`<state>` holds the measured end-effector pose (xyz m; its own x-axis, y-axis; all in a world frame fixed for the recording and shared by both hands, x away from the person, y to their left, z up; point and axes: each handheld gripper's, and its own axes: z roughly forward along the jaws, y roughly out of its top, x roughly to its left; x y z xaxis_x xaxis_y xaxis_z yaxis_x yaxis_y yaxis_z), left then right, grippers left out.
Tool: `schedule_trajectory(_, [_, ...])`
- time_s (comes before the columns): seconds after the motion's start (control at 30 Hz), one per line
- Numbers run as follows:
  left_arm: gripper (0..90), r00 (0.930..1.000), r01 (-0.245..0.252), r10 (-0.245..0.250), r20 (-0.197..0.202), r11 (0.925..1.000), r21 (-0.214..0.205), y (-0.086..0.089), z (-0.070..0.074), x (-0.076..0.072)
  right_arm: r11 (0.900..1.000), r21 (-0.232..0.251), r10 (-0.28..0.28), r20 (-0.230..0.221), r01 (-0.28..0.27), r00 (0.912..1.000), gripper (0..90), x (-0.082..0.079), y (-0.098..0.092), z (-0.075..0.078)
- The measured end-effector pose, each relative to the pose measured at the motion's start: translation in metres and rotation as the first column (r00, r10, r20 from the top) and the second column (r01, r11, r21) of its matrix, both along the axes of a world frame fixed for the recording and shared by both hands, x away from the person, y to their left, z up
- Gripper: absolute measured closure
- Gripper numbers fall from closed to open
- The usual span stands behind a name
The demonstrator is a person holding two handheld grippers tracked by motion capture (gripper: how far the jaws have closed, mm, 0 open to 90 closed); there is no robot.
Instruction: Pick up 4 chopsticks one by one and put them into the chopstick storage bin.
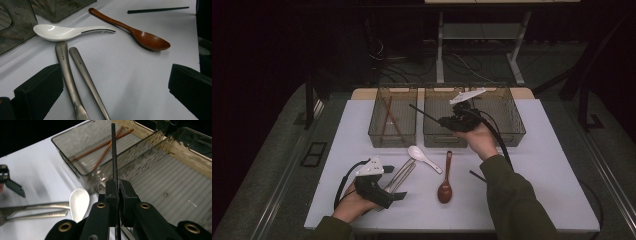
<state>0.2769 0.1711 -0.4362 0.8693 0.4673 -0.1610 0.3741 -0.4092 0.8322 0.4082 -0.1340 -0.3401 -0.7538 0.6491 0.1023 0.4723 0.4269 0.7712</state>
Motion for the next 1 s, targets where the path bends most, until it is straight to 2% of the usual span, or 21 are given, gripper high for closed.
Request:
schedule_trajectory(0.4, [0.0, 1.0, -0.002, 0.002, 0.009, 1.0, -0.001, 0.001, 0.001, 0.0, 0.9992, -0.035, -0.02, -0.025, 0.02, 0.9995, 86.3, 0.028, 0.04, 0.005])
schedule_trajectory(0.53, [0.0, 0.9999, 0.004, -0.004, 0.011, 0.9998, 0.017, 0.002, 0.001, 0.0, 0.9986, -0.046, -0.026, -0.031, 0.025, 0.9992, 86.3, 0.037, 0.054, 0.005])
schedule_trajectory(0.93, [0.0, 0.9998, 0.007, -0.007, 0.019, 0.9999, 0.008, 0.0, 0.002, -0.001, 0.9956, -0.076, -0.061, -0.075, 0.056, 0.9953, 86.2, 0.071, 0.104, -0.01])
schedule_trajectory(1.0, [0.0, 0.9998, 0.007, -0.007, 0.018, 1.0, 0.004, 0.0, 0.002, -0.001, 0.9933, -0.092, -0.077, -0.075, 0.07, 0.9942, 86.2, 0.077, 0.111, -0.012])
